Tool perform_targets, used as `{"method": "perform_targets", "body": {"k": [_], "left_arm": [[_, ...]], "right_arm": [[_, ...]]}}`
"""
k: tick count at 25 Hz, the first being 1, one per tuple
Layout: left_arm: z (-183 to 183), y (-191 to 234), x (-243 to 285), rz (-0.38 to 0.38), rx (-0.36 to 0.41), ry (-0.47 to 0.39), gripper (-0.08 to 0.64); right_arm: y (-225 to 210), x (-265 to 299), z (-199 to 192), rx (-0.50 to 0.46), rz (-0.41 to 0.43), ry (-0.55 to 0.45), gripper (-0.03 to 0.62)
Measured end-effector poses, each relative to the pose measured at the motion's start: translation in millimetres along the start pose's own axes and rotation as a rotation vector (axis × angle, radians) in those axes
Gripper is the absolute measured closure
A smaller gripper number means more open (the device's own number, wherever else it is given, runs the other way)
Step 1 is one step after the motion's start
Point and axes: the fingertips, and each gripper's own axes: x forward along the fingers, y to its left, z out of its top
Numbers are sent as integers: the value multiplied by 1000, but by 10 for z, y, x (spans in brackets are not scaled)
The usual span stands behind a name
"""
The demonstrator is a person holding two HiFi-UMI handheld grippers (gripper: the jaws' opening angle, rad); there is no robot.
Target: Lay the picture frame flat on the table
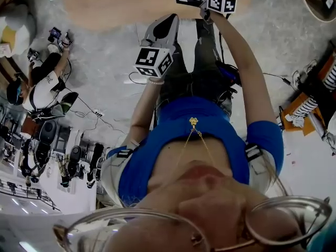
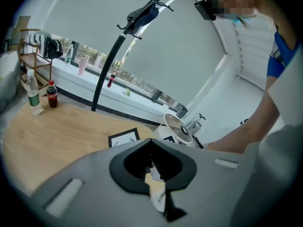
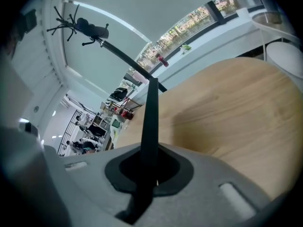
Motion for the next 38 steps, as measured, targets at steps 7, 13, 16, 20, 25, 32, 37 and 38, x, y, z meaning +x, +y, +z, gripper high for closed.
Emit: {"method": "perform_targets", "body": {"k": [7,13,16,20,25,32,37,38], "left_arm": [[-237,-61,186,-8,-26,21,563],[-271,137,263,-12,-23,39,563],[-268,123,278,-11,-21,41,563],[-273,110,297,-9,-13,49,563],[-259,193,310,-6,-17,43,563],[-244,86,338,-10,-16,23,563],[-262,34,325,-11,-20,23,563],[-266,80,318,-10,-22,24,563]], "right_arm": [[-238,41,-111,8,16,-18,583],[-369,250,-140,46,14,-46,583],[-478,208,-145,25,-19,-45,574],[-517,178,-126,-31,-25,-42,563],[-526,232,-134,-97,-69,-30,537],[-622,123,-139,-185,-165,-29,485],[-733,16,-115,-257,-262,-44,427],[-757,42,-120,-263,-280,-45,416]]}}
